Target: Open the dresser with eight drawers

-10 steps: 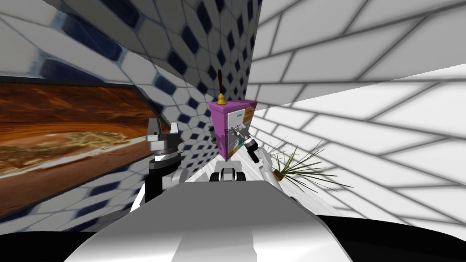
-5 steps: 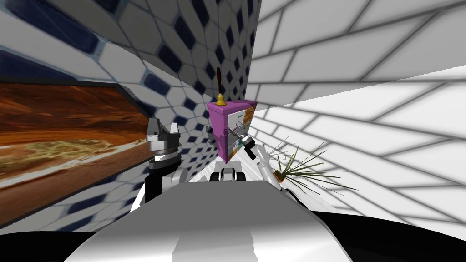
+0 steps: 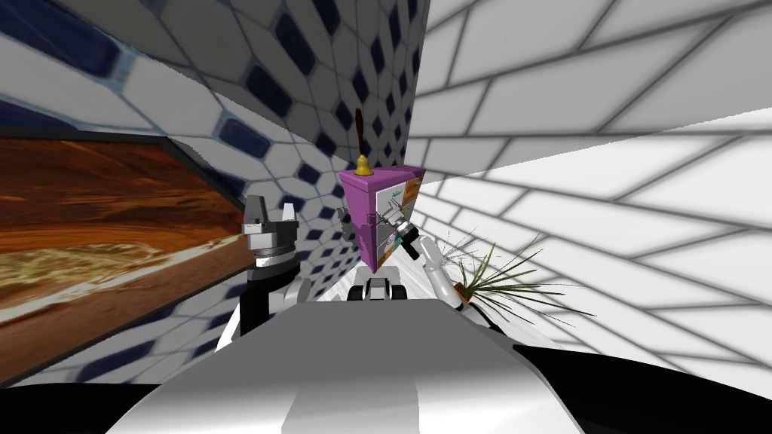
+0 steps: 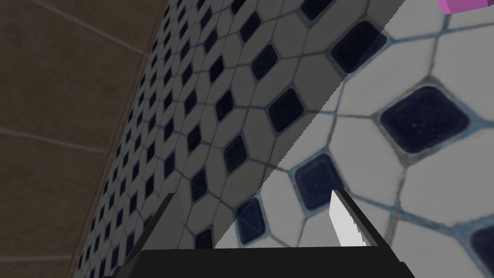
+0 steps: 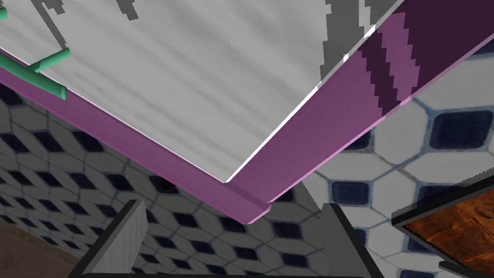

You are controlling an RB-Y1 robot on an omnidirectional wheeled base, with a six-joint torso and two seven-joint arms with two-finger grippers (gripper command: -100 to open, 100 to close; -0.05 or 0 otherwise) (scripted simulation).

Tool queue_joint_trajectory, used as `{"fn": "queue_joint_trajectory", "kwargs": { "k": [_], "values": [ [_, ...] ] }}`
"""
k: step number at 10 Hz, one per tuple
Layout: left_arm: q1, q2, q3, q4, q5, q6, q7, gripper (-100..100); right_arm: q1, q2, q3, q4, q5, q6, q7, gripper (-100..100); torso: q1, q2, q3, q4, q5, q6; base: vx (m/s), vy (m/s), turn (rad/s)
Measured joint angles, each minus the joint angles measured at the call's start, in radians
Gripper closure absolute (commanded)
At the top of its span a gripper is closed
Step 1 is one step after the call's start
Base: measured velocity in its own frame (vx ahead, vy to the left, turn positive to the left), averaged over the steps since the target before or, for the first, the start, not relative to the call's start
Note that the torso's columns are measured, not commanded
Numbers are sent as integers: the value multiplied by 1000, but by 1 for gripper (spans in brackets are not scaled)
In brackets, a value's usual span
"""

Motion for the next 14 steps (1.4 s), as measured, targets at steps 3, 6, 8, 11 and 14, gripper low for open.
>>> {"fn": "queue_joint_trajectory", "kwargs": {
  "k": [3, 6, 8, 11, 14],
  "values": [
    [0, 0, 0, 0, 0, 0, 0, 0, -50, -8, 17, 30, 80, 9, 36, -100, 0, -1, 0, 0, 0, 0, 35, 1, -41],
    [0, 0, 0, 0, 0, 0, 0, 0, -105, -19, 37, 66, 159, 15, 71, -100, 0, -4, -3, -1, 0, 0, 20, -9, -60],
    [0, 0, 0, 0, 0, 0, 0, 0, -131, -26, 44, 82, 203, 16, 94, -100, 1, -7, -5, -2, 0, 0, 12, -21, -80],
    [0, 0, 0, 0, 0, 0, 0, 0, -205, -44, 65, 133, 293, 23, 139, -100, 0, -6, -4, -2, 0, 0, 12, -35, -74],
    [0, 0, 0, 0, 0, 0, 0, 0, -263, -72, 83, 172, 380, 26, 176, -100, 0, 1, 1, 0, 0, 0, 5, -44, -65]
  ]
}}
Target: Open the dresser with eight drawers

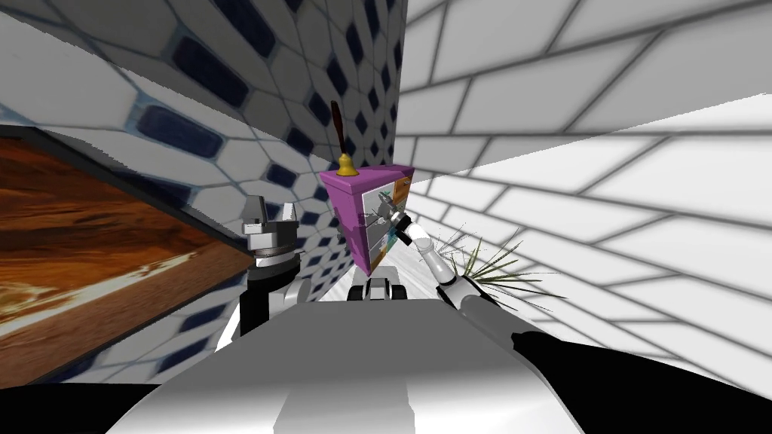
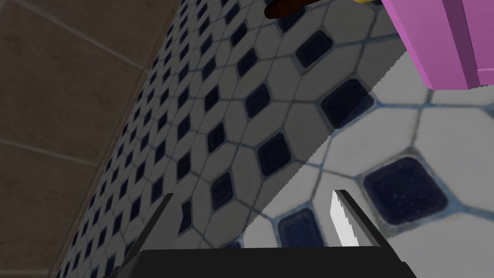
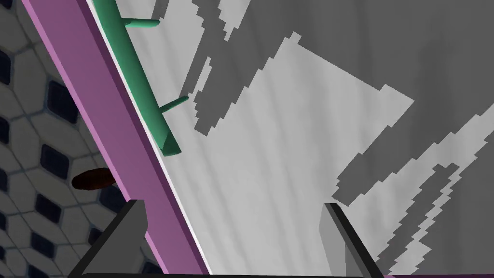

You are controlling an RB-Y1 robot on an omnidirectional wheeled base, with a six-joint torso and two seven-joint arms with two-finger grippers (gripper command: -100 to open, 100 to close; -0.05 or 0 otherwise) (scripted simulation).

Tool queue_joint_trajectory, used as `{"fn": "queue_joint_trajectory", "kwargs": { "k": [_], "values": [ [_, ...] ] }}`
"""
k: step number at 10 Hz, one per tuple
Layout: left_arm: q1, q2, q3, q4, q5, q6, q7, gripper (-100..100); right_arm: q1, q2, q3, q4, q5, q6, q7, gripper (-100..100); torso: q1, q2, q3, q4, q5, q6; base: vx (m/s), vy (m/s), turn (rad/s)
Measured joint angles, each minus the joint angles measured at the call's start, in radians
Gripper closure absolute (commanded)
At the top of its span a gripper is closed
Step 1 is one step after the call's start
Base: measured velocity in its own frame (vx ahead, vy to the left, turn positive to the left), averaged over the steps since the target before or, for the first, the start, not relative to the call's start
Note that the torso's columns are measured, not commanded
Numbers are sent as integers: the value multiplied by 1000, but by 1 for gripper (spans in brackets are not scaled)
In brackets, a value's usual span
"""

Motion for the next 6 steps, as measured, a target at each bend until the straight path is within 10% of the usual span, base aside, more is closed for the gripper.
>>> {"fn": "queue_joint_trajectory", "kwargs": {
  "k": [6],
  "values": [
    [0, 0, 0, 0, 0, 0, 0, 0, -90, -69, 26, 59, 128, -2, 46, -100, 2, -2, -1, -1, 0, 0, 4, -17, -5]
  ]
}}
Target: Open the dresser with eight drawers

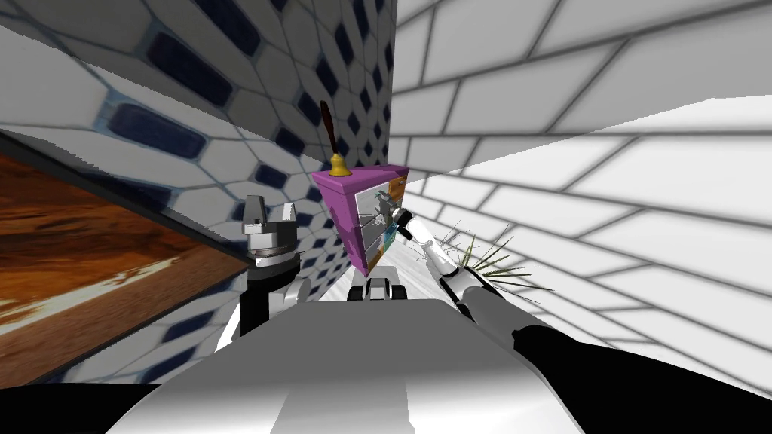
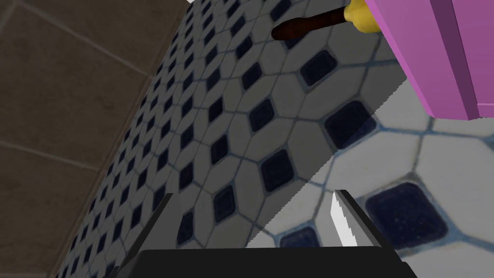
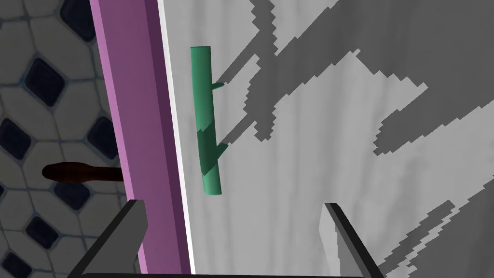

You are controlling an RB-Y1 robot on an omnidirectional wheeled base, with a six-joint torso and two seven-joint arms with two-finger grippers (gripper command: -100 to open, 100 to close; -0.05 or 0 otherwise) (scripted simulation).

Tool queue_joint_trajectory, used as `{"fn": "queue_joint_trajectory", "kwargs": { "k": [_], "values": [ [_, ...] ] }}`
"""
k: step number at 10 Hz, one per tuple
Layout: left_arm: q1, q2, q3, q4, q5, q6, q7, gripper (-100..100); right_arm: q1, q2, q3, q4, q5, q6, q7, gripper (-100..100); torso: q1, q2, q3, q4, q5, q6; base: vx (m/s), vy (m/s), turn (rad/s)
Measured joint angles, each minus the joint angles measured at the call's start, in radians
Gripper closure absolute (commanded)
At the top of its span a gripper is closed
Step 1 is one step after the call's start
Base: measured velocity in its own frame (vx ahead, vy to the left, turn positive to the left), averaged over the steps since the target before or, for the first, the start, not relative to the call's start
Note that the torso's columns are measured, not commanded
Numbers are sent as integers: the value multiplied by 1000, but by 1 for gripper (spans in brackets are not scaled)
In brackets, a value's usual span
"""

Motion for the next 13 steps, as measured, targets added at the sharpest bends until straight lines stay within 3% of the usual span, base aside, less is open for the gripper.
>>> {"fn": "queue_joint_trajectory", "kwargs": {
  "k": [3, 6, 8, 13],
  "values": [
    [0, 0, 0, 0, 0, 0, 0, 0, 82, -12, -83, -80, -19, -46, -2, -100, 2, -1, -1, 0, 1, 0, 59, 71, 108],
    [0, 0, 0, 0, 0, 0, 0, 0, 189, -20, -169, -190, 0, -88, -28, -100, -3, 1, 1, 0, -1, 1, 43, 47, 79],
    [0, 0, 0, 0, 0, 0, 0, 0, 208, -18, -187, -186, -26, -92, -8, -100, -4, 2, 1, 1, -1, 0, 13, 19, 85],
    [0, 0, 0, 0, 0, 0, 0, 0, 360, -35, -328, -323, -75, -165, 15, -100, -1, -1, 0, 0, 0, 0, 59, 62, 120]
  ]
}}
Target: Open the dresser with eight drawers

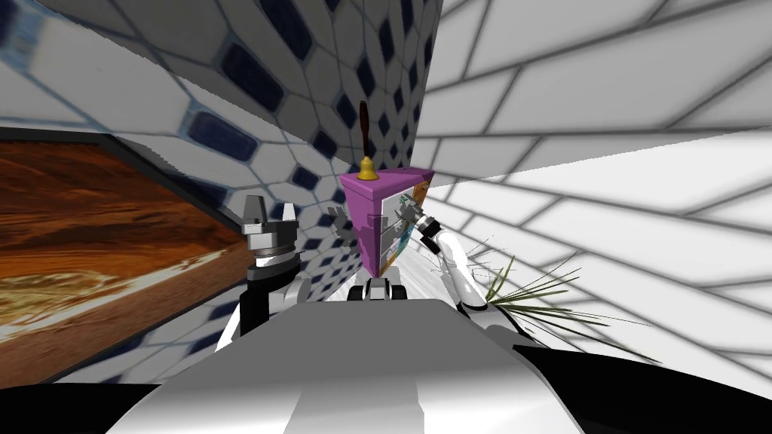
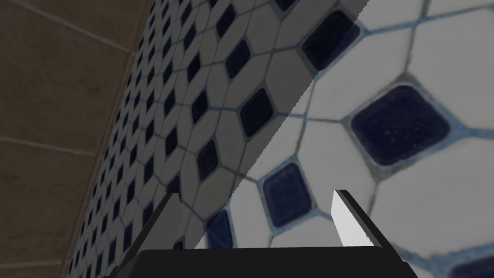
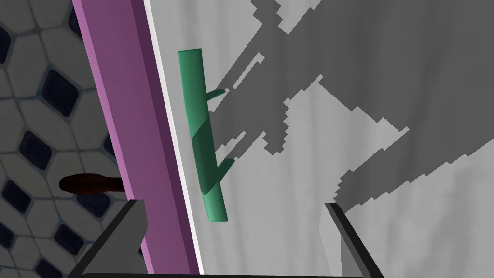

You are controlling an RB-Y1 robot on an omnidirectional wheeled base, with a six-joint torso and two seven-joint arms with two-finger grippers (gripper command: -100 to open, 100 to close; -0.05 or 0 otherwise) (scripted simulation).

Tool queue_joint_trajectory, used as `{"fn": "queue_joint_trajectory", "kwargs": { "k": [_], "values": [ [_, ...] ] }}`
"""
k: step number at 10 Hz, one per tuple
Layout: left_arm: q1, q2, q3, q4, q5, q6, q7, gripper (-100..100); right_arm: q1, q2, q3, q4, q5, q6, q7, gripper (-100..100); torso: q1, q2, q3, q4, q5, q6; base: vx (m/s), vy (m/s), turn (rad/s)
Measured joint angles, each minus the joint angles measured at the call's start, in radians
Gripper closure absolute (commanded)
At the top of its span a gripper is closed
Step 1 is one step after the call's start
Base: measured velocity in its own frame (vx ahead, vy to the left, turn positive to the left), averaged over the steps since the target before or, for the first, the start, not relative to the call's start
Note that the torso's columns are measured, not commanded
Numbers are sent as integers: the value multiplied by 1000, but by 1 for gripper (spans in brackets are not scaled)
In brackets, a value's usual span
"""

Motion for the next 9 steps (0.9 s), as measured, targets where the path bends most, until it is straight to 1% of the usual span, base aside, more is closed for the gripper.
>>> {"fn": "queue_joint_trajectory", "kwargs": {
  "k": [1, 3, 4, 5, 6, 7, 8, 9],
  "values": [
    [0, 0, 0, 0, 0, 0, 0, 0, 34, 0, -29, -23, -10, -12, 13, -100, -2, 1, 1, 0, -1, 1, 63, 48, 177],
    [0, 0, 0, 0, 0, 0, 0, 0, 88, -4, -83, -72, -15, -41, 10, -100, 0, 0, 0, 0, 0, 0, 36, 31, 27],
    [0, 0, 0, 0, 0, 0, 0, 0, 102, -6, -99, -82, -11, -45, 5, -100, -1, 1, 1, 0, 0, 0, 48, 53, 173],
    [0, 0, 0, 0, 0, 0, 0, 0, 130, -14, -130, -110, -23, -61, 4, -100, 1, 0, 0, 0, 0, 0, 54, 47, 105],
    [0, 0, 0, 0, 0, 0, 0, 0, 163, -20, -163, -144, -28, -75, 0, -100, 0, 0, 0, 0, 0, 1, 26, 21, -20],
    [0, 0, 0, 0, 0, 0, 0, 0, 177, -19, -175, -148, -35, -80, 6, -100, -2, 1, 1, 0, 0, 1, 45, 48, 185],
    [0, 0, 0, 0, 0, 0, 0, 0, 204, -22, -204, -172, -44, -94, 12, -100, 0, 1, 1, 0, 0, 0, 53, 40, 89],
    [0, 0, 0, 0, 0, 0, 0, 0, 230, -21, -224, -195, -44, -103, 15, -100, 0, 0, 0, 0, 0, 0, 15, 18, -28]
  ]
}}
